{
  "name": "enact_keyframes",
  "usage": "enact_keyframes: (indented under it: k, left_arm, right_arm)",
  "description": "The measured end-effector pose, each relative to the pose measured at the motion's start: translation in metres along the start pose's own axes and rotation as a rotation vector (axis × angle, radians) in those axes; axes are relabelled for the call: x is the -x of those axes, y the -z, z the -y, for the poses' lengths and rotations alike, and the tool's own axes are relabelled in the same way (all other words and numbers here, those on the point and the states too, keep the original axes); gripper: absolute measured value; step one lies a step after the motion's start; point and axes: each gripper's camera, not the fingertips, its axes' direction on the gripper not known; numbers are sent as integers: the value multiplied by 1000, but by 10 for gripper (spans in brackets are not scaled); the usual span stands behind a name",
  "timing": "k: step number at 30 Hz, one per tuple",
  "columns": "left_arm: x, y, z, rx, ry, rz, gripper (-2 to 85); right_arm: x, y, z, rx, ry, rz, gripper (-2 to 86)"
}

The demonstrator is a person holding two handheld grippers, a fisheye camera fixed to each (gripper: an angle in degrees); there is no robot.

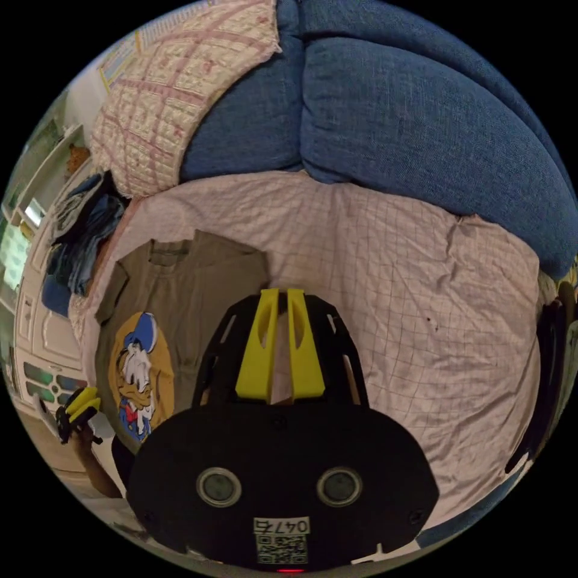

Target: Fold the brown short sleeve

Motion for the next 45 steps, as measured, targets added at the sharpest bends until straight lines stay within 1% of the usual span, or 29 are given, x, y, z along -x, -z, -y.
enact_keyframes:
  k: [2,3,5,7,9,10,12,14,16,19,23,26,31,34,37,40,42,45]
  left_arm:
    - [0,14,0,-13,7,13,80]
    - [0,18,1,-16,10,15,80]
    - [1,30,2,-17,21,20,80]
    - [3,40,4,-15,33,25,81]
    - [4,54,3,-23,37,30,84]
    - [7,65,1,-33,41,32,85]
    - [12,84,-3,-48,34,11,89]
    - [21,104,-12,-46,5,-62,104]
    - [27,117,-18,-37,-18,-105,113]
    - [34,134,-24,-35,-27,-149,116]
    - [46,147,-20,-34,39,-232,114]
    - [53,151,-14,-34,101,-278,111]
    - [56,158,-3,-30,166,-329,102]
    - [50,165,4,-24,168,-336,93]
    - [44,172,8,-17,167,-346,67]
    - [38,178,10,-23,156,-399,18]
    - [35,185,11,-53,141,-426,2]
    - [33,209,10,-181,121,-497,-6]
  right_arm:
    - [19,22,-22,-72,145,58,5]
    - [25,25,-28,-77,184,59,5]
    - [43,26,-47,-27,301,29,5]
    - [47,19,-58,36,337,6,6]
    - [39,11,-67,104,321,-36,6]
    - [31,17,-74,103,287,-13,6]
    - [23,41,-92,29,268,83,6]
    - [19,75,-131,-59,288,202,9]
    - [18,91,-165,-63,325,236,14]
    - [9,107,-220,-41,358,231,20]
    - [-17,119,-280,-52,275,241,23]
    - [-34,119,-307,-60,198,252,25]
    - [-59,112,-328,-58,112,350,32]
    - [-70,105,-334,-39,90,406,37]
    - [-80,94,-338,29,63,399,33]
    - [-87,93,-344,44,69,421,16]
    - [-90,93,-347,61,84,449,6]
    - [-95,101,-351,31,123,512,1]
